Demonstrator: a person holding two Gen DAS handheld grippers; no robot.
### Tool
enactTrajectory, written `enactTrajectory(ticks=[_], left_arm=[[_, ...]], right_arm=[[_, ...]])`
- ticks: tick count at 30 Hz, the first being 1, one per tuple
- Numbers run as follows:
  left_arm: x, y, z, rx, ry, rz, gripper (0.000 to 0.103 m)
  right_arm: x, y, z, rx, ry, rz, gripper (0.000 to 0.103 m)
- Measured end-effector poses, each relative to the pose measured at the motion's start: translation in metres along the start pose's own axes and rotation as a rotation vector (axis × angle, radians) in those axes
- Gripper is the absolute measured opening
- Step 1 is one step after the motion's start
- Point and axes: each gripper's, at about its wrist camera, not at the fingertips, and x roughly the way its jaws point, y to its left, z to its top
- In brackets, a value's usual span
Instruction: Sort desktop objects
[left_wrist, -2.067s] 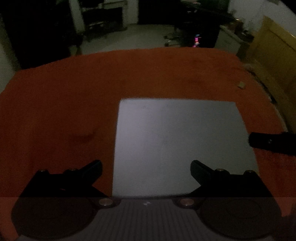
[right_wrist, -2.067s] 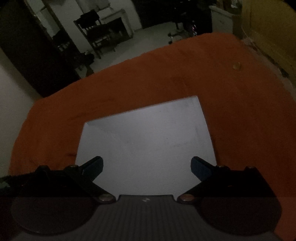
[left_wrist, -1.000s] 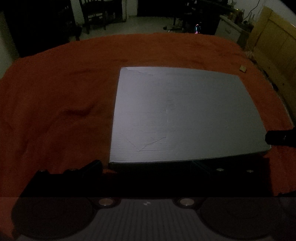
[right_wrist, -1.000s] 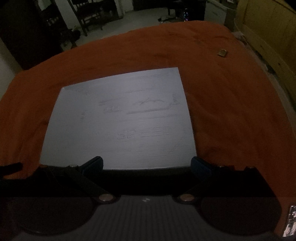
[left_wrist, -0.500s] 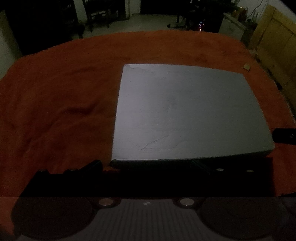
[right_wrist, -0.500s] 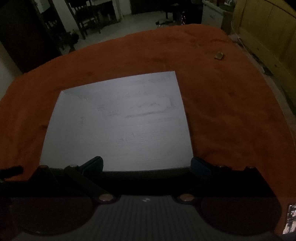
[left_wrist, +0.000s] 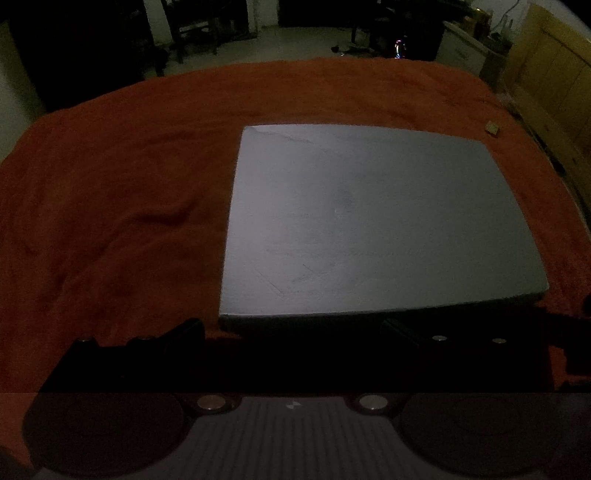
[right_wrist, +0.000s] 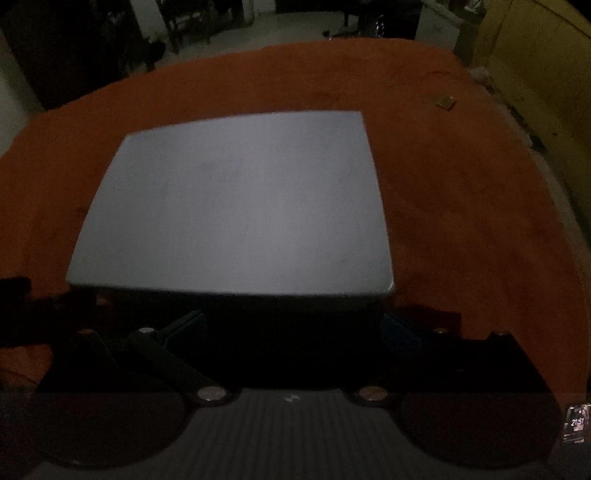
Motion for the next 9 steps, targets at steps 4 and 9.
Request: enactTrajectory(ticks=[4,9], left_arm=[[-0.0007,-0.0004,-0.0014,0.004,0.003,-0.007,0.103],[-0.0012,-0.0009,-0.0034,0.019,-0.005,-0.012,0.103]], right_arm=[[0.0015,0.0007,-0.0001,0.009,0.017,0.007,0.103],[0.0019,-0.0008,0.0013,0.011,0.026,0.010,0.103]])
